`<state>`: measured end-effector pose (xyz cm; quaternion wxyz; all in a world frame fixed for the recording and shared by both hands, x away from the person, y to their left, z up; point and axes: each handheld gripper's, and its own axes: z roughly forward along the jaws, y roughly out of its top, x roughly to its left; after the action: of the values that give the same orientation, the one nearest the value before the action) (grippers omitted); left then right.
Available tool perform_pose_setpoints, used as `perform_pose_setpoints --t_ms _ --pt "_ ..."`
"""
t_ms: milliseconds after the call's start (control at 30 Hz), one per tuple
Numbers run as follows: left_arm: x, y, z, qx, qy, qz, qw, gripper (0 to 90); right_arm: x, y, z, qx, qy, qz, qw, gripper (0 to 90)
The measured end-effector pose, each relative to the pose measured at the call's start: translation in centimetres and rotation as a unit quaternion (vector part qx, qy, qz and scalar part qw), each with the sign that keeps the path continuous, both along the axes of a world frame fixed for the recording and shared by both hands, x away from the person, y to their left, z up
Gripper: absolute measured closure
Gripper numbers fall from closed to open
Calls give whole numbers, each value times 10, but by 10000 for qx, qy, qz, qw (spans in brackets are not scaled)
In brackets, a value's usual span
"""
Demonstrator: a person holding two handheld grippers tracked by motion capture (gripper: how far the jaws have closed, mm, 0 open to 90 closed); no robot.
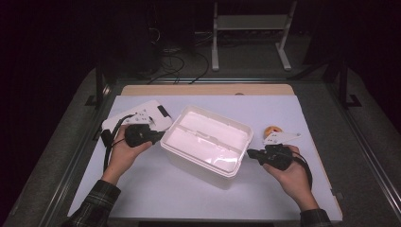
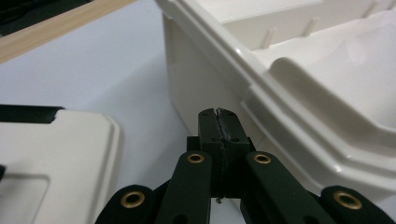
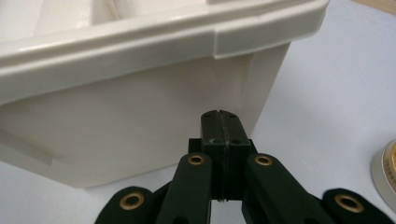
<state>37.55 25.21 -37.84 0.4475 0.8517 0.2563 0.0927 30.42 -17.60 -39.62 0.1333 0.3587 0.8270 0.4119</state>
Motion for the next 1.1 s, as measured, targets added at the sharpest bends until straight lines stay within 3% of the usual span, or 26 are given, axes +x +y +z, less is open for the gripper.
perform_pose_setpoints --t_ms 367,500,1100 --pt "-9 0 2 2 50 -146 9999 897 4 3 0 19 -13 52 10000 900" --pt "-17 1 4 66 46 -227 9997 896 5 3 0 24 1 50 10000 900" --pt "-49 6 4 -5 174 -397 9991 896 24 7 1 -25 -28 38 10000 899"
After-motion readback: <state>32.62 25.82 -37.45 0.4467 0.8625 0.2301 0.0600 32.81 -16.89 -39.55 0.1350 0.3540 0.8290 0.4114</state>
